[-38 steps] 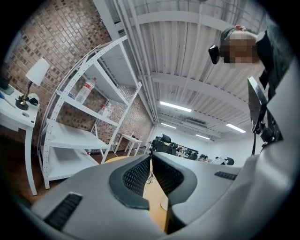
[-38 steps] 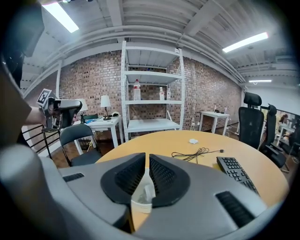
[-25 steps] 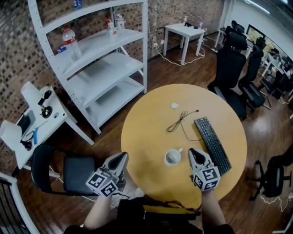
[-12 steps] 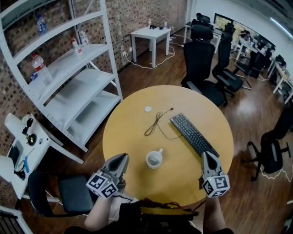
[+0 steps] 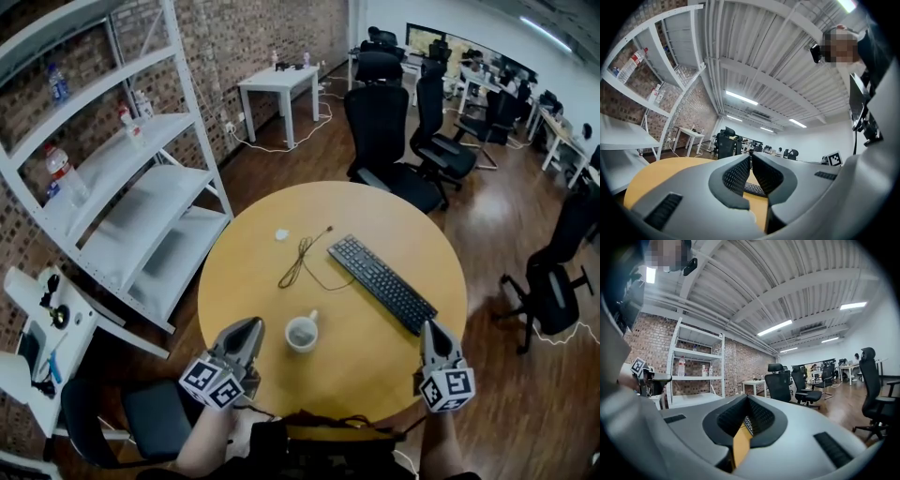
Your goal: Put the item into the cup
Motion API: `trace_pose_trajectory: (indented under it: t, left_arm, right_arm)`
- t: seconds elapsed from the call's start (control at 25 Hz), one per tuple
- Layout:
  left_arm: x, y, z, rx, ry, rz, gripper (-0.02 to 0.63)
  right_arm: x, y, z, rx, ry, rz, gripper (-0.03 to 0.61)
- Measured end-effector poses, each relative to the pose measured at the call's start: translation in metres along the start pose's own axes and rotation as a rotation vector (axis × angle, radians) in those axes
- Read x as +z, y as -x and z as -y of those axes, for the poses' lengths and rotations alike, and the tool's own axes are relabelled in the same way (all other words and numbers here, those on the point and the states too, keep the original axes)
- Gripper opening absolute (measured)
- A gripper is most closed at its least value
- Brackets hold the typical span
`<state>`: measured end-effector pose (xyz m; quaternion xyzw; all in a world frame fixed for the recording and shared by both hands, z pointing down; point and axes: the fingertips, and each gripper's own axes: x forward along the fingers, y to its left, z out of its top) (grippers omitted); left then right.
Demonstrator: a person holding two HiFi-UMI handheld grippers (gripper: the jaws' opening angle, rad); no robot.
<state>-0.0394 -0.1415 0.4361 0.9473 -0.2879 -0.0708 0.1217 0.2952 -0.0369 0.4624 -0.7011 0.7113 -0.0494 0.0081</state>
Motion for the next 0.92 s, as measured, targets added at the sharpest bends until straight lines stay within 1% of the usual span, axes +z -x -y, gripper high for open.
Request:
trace_pose_trajectory:
  t: [0.12, 0.24, 0.48, 0.92]
  left_arm:
    - [-0.003, 0.002, 0.003, 0.002, 0.003, -0.002, 0.011]
    - [-0.002, 0.007, 0.004, 0.020, -0.005, 0.004, 0.011]
    - [-0.004, 0.020, 0.000, 0.049, 0.007, 0.014, 0.011]
    - [-0.002, 0.023, -0.002, 0.046, 0.013, 0.013, 0.011]
  right_arm:
    - [0.000, -0.003, -0.005, 0.011, -0.002, 0.003, 0.002]
    - [0.001, -0.006, -0.009, 0.025, -0.004, 0.007, 0.003]
    - [-0.002, -0.011, -0.015, 0.049, -0.008, 0.002, 0.003]
    - [0.001, -0.010, -0.022, 0.052, -0.013, 0.006, 0.003]
